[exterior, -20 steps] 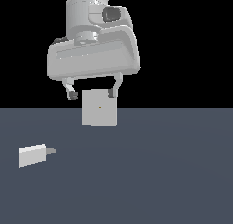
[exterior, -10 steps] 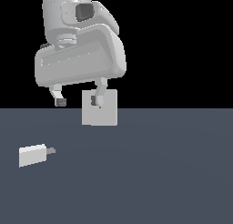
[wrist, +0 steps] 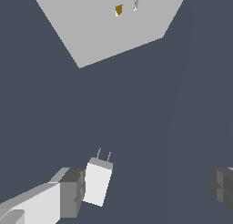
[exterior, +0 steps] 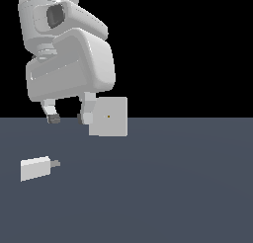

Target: Plug the charger into the wall socket.

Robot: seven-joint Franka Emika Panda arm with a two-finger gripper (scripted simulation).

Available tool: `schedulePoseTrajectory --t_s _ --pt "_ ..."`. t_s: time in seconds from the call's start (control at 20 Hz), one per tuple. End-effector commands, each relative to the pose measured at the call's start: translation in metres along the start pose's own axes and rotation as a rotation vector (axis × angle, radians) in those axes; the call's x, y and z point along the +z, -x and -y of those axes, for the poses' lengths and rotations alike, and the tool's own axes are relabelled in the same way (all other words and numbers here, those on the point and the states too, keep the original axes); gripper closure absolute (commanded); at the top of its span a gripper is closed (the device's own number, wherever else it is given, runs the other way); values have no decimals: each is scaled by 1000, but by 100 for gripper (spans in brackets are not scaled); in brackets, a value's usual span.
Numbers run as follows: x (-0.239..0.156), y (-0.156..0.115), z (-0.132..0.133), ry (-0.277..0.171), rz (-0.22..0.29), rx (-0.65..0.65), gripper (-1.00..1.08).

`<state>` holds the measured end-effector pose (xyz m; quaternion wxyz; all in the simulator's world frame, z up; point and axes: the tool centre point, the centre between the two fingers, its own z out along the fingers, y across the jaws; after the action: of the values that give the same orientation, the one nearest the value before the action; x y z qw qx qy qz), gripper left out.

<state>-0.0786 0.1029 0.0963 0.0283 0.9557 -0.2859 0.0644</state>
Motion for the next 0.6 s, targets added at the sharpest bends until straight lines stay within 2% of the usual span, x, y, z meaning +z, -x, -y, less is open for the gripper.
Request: schedulePoseTrajectory --t_s 0.0,0.55 --pt "3 5 5 3 -10 35 -92" --pt "18 26 27 21 -53 186 -92"
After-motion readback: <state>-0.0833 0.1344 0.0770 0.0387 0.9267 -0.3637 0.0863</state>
